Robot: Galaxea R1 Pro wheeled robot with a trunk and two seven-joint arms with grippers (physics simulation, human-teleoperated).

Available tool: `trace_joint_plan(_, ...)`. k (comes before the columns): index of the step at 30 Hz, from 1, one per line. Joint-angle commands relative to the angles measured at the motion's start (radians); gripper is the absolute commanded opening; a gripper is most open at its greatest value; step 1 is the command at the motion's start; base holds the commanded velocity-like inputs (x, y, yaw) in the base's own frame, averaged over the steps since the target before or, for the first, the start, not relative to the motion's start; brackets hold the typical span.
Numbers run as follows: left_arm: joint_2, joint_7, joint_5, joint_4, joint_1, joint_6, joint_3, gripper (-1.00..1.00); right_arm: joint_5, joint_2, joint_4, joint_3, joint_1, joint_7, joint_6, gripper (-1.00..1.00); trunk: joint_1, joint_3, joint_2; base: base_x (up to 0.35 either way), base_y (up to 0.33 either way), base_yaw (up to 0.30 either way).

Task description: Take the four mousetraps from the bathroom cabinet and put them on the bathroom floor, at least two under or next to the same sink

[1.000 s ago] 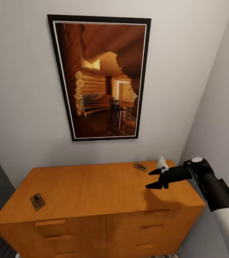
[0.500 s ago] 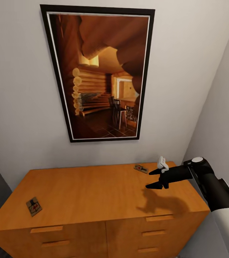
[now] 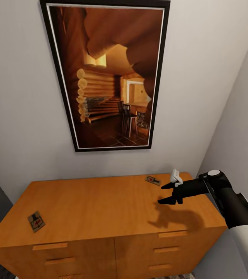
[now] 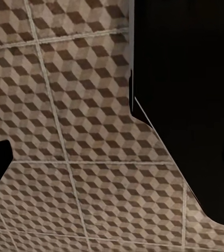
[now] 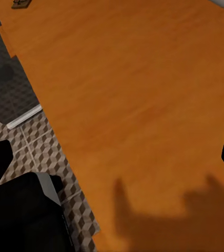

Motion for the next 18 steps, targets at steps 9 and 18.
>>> trace_joint_plan(9,-0.003,0.002,0.01,0.002,-0.001,-0.006,-0.009,1.0,0.005,0.0,-0.001,0.001,-0.001,0.005,0.011,1.0,0.001,-0.016,-0.002,0.0,0.0,0.0)
trace_joint_plan(18,-0.003,0.002,0.009,0.002,-0.001,-0.006,-0.009,1.0,0.005,0.0,-0.001,0.001,-0.001,0.006,0.01,1.0,0.001,-0.031,-0.002,0.0,0.0,0.0)
